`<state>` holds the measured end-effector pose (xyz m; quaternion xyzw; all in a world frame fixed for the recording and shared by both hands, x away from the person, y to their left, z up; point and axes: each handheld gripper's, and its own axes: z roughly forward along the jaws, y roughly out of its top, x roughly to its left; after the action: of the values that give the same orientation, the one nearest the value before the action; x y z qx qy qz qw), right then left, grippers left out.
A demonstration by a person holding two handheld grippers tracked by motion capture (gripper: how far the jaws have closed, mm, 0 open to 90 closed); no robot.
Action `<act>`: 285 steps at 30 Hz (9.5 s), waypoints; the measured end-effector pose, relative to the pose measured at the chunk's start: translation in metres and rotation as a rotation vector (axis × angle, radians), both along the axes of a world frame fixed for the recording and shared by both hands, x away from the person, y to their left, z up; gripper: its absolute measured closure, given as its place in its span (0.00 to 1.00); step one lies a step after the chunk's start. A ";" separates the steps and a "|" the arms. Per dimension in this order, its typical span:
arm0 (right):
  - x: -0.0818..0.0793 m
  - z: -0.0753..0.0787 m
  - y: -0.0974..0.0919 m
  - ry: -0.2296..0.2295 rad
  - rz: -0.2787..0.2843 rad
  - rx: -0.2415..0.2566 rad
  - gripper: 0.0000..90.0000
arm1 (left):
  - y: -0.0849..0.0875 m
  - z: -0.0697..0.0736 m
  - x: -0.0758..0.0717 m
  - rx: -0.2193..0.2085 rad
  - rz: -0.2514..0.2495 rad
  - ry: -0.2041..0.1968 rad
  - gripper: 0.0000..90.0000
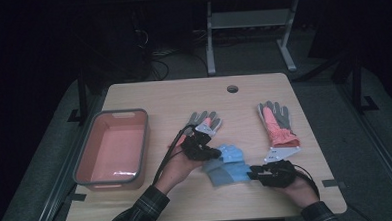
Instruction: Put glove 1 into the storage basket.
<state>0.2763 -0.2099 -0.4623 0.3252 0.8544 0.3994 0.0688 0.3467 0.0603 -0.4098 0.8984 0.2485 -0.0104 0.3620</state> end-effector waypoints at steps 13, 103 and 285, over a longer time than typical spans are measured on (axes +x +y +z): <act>0.013 -0.010 -0.023 -0.015 -0.128 -0.042 0.40 | -0.025 -0.007 -0.019 0.058 -0.040 0.027 0.98; 0.011 -0.019 -0.018 -0.066 -0.137 -0.081 0.15 | -0.015 -0.008 -0.016 0.076 -0.113 -0.016 0.82; 0.009 -0.012 -0.014 -0.047 -0.125 -0.109 0.35 | 0.090 0.000 -0.037 0.039 0.233 -0.066 0.21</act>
<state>0.2857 -0.2243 -0.4743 0.3643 0.8510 0.3547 0.1312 0.3096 0.1505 -0.4095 0.8700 0.3395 0.0661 0.3514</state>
